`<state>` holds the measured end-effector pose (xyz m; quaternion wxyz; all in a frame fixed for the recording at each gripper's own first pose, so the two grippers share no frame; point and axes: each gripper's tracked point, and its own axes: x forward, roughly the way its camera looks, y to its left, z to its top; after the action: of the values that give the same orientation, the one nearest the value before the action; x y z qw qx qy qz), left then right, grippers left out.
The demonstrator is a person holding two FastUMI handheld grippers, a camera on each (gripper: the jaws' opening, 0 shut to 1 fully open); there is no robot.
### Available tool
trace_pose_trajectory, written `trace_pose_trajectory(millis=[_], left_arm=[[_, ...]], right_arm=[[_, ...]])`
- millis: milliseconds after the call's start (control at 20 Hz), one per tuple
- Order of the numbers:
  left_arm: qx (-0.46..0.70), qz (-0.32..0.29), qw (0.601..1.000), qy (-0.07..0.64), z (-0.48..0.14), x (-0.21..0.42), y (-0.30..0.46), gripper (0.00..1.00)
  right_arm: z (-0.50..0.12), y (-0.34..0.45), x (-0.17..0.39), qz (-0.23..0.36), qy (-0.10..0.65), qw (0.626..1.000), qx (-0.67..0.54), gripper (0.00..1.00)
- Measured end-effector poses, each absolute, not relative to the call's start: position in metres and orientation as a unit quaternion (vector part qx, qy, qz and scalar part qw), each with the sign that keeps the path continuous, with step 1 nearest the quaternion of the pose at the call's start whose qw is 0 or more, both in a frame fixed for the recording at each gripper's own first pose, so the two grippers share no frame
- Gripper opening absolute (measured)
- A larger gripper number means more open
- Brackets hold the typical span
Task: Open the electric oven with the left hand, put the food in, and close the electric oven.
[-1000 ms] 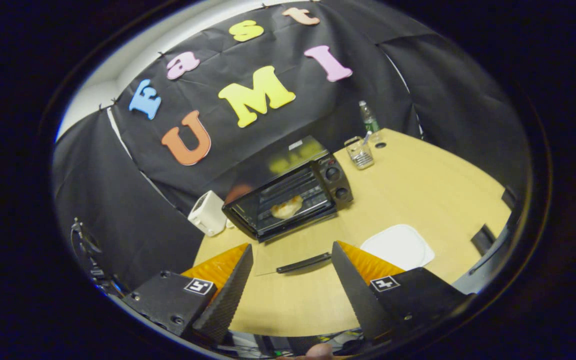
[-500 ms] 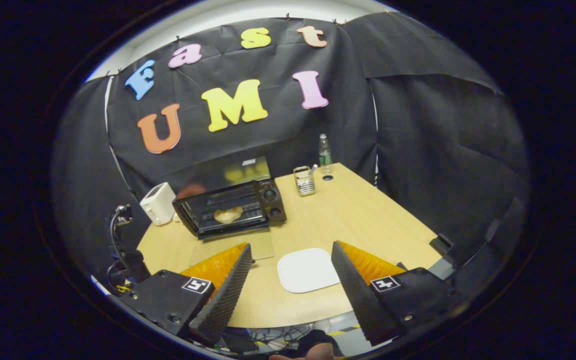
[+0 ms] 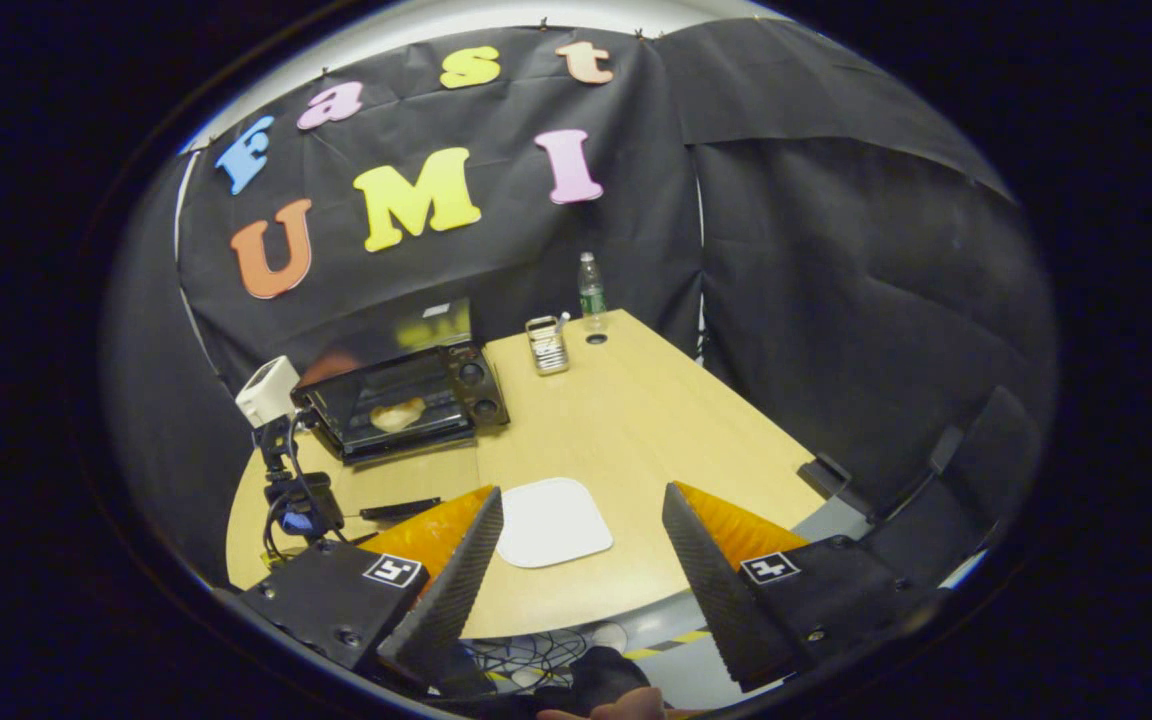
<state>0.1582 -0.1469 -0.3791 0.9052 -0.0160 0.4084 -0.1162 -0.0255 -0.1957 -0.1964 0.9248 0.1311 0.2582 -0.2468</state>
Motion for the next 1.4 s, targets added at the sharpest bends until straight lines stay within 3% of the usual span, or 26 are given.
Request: trace_pose_trajectory(millis=[400,450,500,650,1400], left_arm=[[0.011,-0.101,0.907,0.410,-0.394,0.175,-0.147,0.96],[0.017,-0.100,0.907,0.408,-0.394,0.179,-0.147,0.84],[0.020,-0.099,0.909,0.404,-0.393,0.181,-0.147,0.96],[0.026,-0.106,0.911,0.398,-0.385,0.184,-0.148,0.95],[0.017,-0.140,0.965,0.220,-0.221,0.231,-0.144,0.95]], right_arm=[[-0.197,-0.211,-0.039,-0.263,0.264,0.919,0.134,0.97],[-0.197,-0.211,-0.042,-0.264,0.265,0.917,0.138,0.97],[-0.198,-0.210,-0.044,-0.265,0.266,0.916,0.144,0.97],[-0.199,-0.211,-0.045,-0.267,0.263,0.914,0.156,0.97],[-0.153,-0.171,-0.045,-0.229,0.214,0.941,0.129,0.97]])
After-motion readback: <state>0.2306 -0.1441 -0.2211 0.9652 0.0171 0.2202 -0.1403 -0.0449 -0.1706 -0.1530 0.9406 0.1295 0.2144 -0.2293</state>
